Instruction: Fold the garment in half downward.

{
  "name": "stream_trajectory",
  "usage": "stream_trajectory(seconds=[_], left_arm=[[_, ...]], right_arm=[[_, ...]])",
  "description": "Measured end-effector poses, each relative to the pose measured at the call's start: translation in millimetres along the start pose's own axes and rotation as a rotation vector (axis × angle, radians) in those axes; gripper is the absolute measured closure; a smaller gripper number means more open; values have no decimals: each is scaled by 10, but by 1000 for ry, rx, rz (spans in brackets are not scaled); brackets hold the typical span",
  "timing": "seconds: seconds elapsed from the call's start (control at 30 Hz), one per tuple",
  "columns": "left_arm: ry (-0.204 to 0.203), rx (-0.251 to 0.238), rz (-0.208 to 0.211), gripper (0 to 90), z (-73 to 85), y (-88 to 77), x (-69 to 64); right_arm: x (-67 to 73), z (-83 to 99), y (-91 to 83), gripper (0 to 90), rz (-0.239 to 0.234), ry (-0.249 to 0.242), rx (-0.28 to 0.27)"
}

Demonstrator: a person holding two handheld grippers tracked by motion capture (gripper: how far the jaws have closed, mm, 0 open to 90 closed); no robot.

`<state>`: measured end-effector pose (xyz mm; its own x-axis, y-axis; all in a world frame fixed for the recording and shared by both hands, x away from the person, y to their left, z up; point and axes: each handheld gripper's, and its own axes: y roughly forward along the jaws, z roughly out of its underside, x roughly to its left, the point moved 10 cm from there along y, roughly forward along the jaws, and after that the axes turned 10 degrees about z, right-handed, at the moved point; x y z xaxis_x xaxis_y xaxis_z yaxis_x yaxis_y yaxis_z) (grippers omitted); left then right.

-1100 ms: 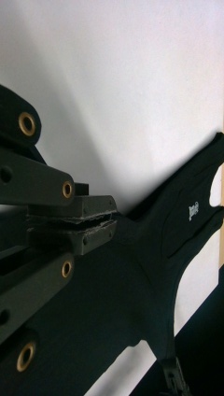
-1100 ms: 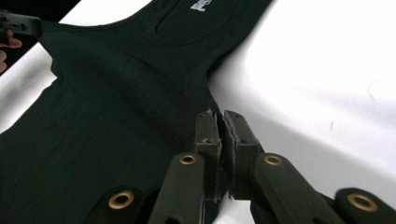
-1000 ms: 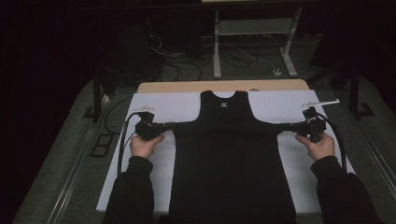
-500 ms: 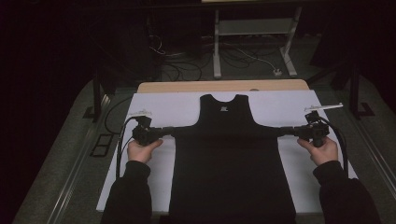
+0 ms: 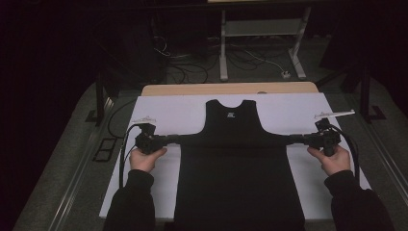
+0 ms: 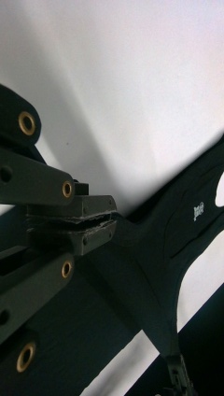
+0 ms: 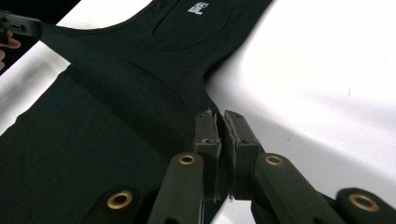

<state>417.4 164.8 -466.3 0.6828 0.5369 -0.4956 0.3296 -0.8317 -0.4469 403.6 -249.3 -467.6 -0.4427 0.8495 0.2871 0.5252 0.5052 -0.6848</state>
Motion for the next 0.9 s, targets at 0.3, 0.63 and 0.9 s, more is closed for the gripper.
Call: stream_trajectory(seconds=[0.3,0.63,0.9], left_arm=[[-13,12,7,852,79,-28,-62],[-15,31,22,852,153,-66,-128],[-16,66,33,853,232,-72,-179]], right_arm=[[40,53,-33,830,-3,4,3],[99,119,-74,829,-6,-3,14],[145,233,-83,828,-11,-13,52]])
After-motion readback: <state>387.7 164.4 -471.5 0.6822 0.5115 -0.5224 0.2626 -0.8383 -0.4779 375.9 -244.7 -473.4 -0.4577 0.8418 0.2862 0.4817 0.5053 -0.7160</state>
